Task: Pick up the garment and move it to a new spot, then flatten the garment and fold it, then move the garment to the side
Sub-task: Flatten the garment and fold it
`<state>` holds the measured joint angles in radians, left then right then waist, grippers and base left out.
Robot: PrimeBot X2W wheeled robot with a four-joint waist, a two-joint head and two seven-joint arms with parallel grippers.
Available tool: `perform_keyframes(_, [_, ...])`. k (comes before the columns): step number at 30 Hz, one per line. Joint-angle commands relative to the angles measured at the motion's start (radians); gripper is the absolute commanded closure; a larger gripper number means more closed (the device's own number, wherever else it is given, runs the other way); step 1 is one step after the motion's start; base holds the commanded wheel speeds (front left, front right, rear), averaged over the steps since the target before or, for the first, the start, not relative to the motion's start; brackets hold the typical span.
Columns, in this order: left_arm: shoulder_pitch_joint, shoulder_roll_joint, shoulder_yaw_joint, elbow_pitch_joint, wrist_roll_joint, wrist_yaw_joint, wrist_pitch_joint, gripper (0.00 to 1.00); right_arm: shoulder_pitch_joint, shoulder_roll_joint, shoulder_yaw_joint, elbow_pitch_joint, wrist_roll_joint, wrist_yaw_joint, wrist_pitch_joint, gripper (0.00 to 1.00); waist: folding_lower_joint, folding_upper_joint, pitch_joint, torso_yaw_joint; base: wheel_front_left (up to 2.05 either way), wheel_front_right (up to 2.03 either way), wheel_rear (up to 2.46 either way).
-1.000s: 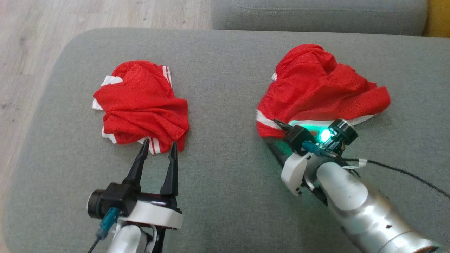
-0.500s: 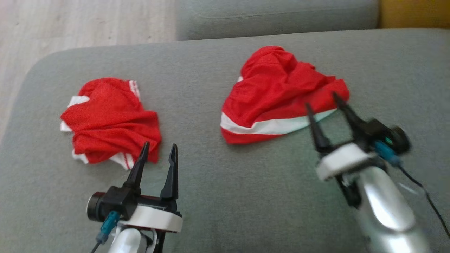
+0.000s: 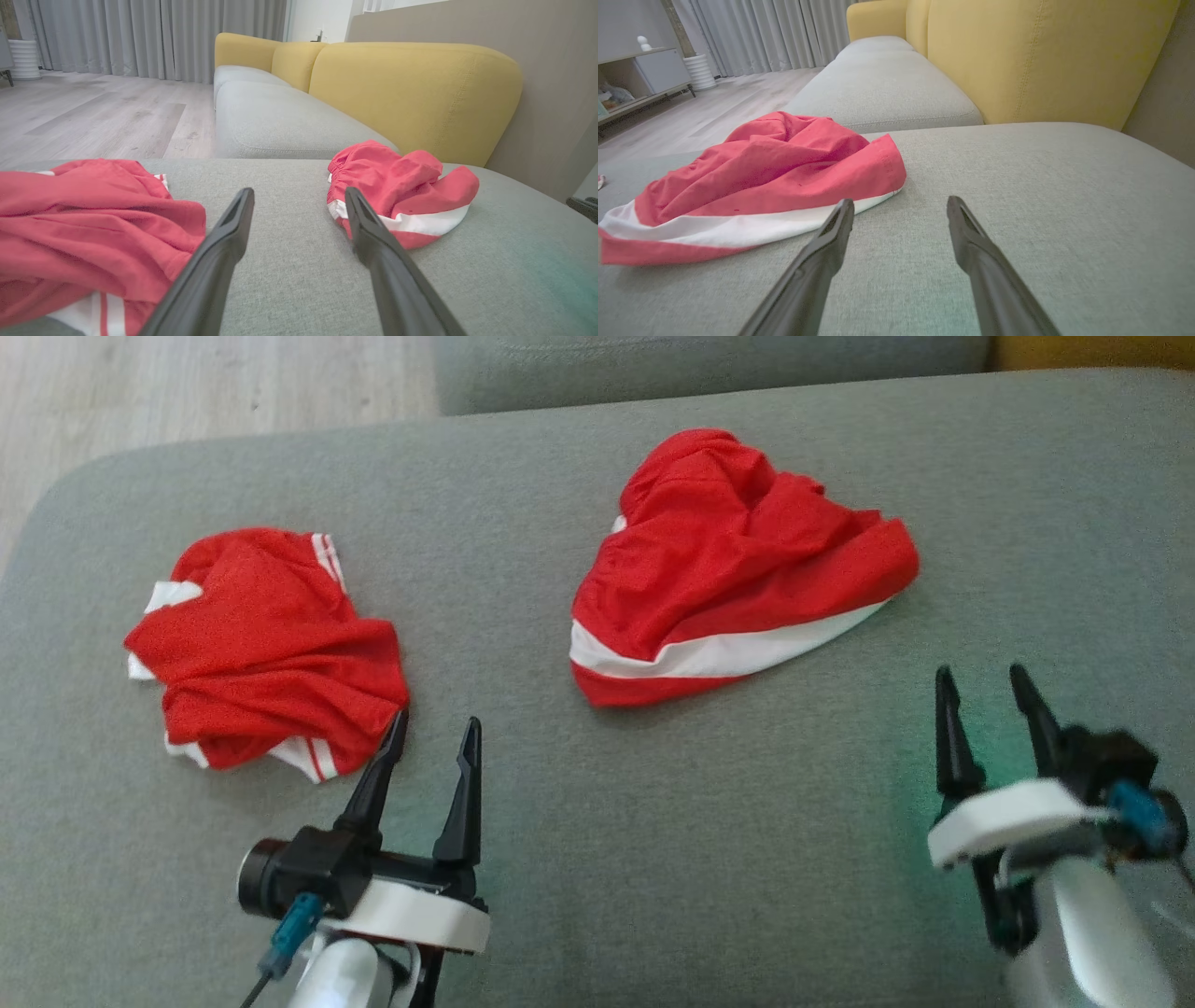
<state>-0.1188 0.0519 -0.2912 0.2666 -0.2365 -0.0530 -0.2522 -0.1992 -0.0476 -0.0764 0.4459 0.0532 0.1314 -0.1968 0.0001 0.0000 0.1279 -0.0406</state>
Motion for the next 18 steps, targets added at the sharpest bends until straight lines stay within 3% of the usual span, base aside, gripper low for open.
perform_keyframes(1, [-0.047,-0.001,0.025,-0.026,0.006,-0.002,-0.01,0.0,-0.071,-0.003,0.01,-0.013,0.009,-0.001,0.012,0.0,-0.0001,0.0,0.02,0.022,0.0,0.0,0.0])
perform_keyframes(7, [-0.067,-0.001,0.018,-0.017,0.006,-0.008,-0.01,0.0,-0.222,-0.003,-0.098,0.14,-0.009,-0.001,0.079,0.0,-0.0001,0.0,0.072,0.084,0.0,0.0,0.0])
perform_keyframes(13, [-0.09,-0.001,0.014,-0.011,0.009,-0.014,-0.01,0.0,-0.361,-0.003,-0.256,0.289,-0.132,-0.001,0.104,0.0,-0.0001,0.0,0.117,0.136,0.0,0.0,0.0])
perform_keyframes(18, [-0.101,-0.001,0.012,-0.011,0.008,-0.017,-0.01,0.0,-0.441,-0.003,-0.327,0.39,-0.225,-0.001,0.104,0.0,-0.0001,0.0,0.139,0.16,0.0,0.0,0.0])
